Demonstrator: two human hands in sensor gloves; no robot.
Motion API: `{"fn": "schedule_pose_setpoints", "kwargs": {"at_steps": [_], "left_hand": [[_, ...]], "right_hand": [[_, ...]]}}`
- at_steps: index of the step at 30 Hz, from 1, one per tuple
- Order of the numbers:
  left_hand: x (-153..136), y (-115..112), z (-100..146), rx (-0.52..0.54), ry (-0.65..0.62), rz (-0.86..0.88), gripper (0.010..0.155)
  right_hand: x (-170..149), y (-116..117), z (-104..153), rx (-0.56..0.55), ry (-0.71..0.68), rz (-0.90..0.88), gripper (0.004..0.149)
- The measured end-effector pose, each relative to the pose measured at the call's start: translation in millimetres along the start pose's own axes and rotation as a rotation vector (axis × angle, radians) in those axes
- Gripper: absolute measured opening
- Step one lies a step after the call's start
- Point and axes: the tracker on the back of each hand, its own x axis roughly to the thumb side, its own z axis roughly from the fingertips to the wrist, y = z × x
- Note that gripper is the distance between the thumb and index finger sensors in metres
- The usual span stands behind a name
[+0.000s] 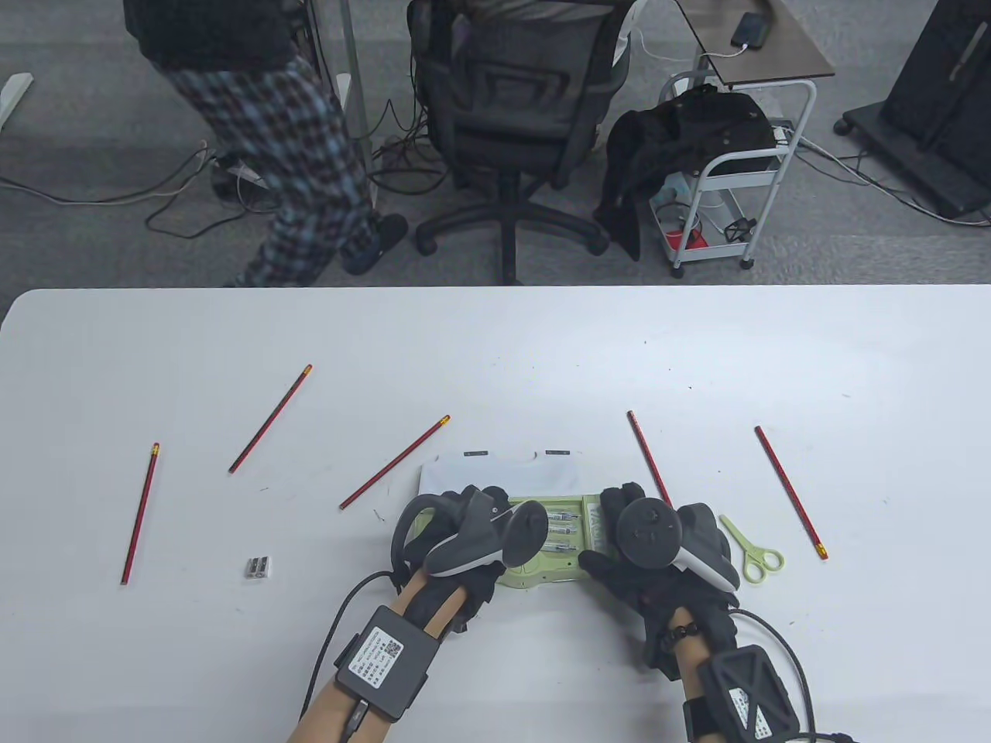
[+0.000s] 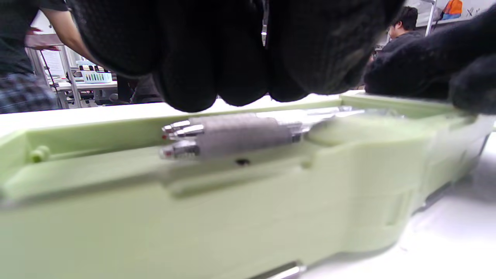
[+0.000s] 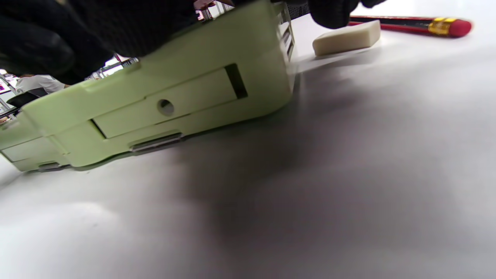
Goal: Organize multifunction pencil case
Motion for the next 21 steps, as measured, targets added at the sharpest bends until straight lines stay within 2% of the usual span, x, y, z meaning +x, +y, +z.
{"fn": "schedule_pose_setpoints", "kwargs": {"at_steps": [5, 10, 15, 21], "left_hand": [[-28, 23, 20, 0.05, 0.054, 0.046, 0.048], [-83, 41, 59, 0.067, 0.188, 0.138, 0.054], [-142, 26, 107, 0.019, 0.381, 0.194, 0.061], [-183, -5, 137, -0.101, 0.547, 0.13, 0.067]], "right_hand": [[0, 0, 0, 0.002, 0.0, 0.003, 0.088], [0, 0, 0, 0.003, 0.002, 0.001, 0.088], [0, 0, 0, 0.005, 0.002, -0.002, 0.088], [1, 0, 0, 0.006, 0.003, 0.001, 0.088]]}}
